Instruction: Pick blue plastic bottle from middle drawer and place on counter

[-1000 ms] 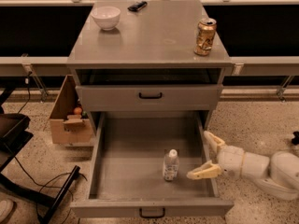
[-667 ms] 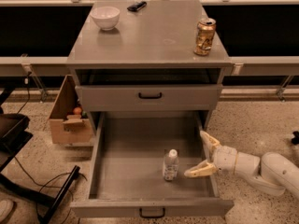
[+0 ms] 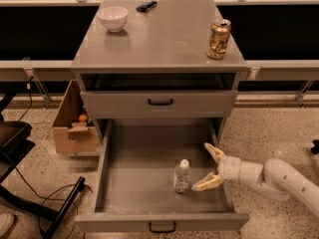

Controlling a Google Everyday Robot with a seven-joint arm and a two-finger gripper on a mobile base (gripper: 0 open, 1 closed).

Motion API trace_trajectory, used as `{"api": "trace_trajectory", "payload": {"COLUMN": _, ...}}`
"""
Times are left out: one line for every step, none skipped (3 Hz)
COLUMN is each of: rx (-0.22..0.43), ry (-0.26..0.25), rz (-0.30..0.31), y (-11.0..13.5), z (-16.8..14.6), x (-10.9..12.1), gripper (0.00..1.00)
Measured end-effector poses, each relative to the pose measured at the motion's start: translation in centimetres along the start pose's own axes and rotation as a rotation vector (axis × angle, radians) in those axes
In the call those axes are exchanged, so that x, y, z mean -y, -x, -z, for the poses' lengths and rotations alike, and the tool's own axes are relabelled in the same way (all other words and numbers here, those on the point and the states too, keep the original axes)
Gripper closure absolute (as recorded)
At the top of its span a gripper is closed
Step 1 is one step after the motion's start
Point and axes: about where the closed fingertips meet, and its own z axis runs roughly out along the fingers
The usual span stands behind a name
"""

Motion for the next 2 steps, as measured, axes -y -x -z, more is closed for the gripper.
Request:
{"api": "trace_trajectory", "payload": {"rx": 0.002, "ry": 0.025, "rz": 0.014, "y": -1.6, "z": -2.1, "x": -0.3, "gripper": 0.00}}
{"api": "trace_trajectory", "payload": {"rx": 0.029, "ry": 0.059, "rz": 0.005, "y": -3.0, "z": -4.9, "x": -1.2, "gripper": 0.02}}
